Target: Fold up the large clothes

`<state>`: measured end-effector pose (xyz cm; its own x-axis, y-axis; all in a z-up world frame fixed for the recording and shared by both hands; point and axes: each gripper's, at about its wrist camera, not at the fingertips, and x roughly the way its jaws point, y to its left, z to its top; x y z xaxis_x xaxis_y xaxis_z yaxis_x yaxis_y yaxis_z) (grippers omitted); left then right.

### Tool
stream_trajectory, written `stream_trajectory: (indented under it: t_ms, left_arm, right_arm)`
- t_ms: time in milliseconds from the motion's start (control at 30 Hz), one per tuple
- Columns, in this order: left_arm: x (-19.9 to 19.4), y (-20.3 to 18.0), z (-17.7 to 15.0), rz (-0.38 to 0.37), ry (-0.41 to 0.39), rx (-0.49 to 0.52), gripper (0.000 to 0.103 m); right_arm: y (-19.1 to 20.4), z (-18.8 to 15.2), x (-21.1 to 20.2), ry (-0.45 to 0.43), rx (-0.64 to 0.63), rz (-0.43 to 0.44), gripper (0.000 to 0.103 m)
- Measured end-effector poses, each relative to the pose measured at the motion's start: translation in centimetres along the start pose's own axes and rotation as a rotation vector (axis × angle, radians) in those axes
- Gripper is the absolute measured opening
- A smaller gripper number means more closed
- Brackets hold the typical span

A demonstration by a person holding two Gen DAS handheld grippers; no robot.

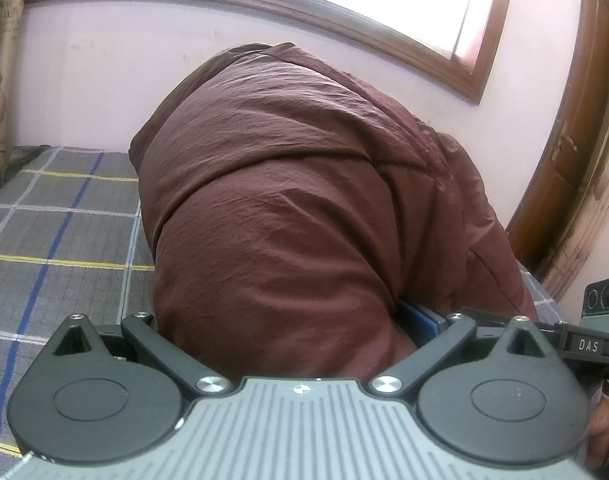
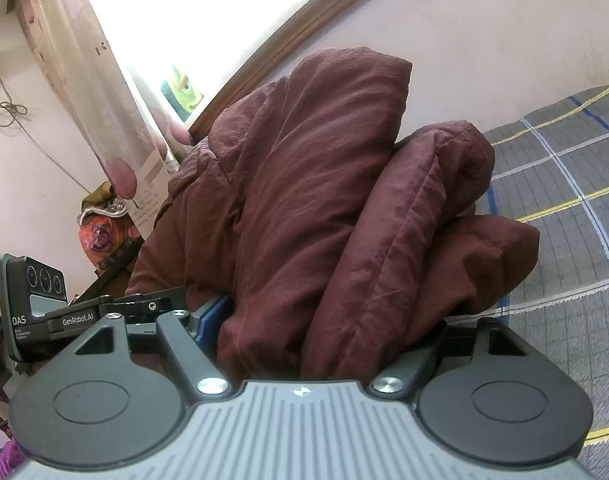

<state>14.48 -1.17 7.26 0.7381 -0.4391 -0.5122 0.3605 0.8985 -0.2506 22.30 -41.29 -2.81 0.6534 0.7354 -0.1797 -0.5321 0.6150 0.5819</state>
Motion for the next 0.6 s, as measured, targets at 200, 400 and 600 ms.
stream_trajectory:
  t_ms: [200,400,600]
  left_arm:
    - [0.2,-0.1,0.0,0.003,0.012,-0.004,0.100]
    - [0.8,0.0,-0.2,0.007,0.040,-0.015,0.100]
    - [0.8,0.1,-0.9,0.007,0.035,-0.015,0.101]
  right_arm:
    - [0.0,0.0,0.0,0.005,0.006,-0.002,0.077]
    - [0.1,-0.5,0.2,0.025,0.031,-0.010,0.077]
    - [0.6,-1.2,-0.1,0.024,0.045,-0.011,0.077]
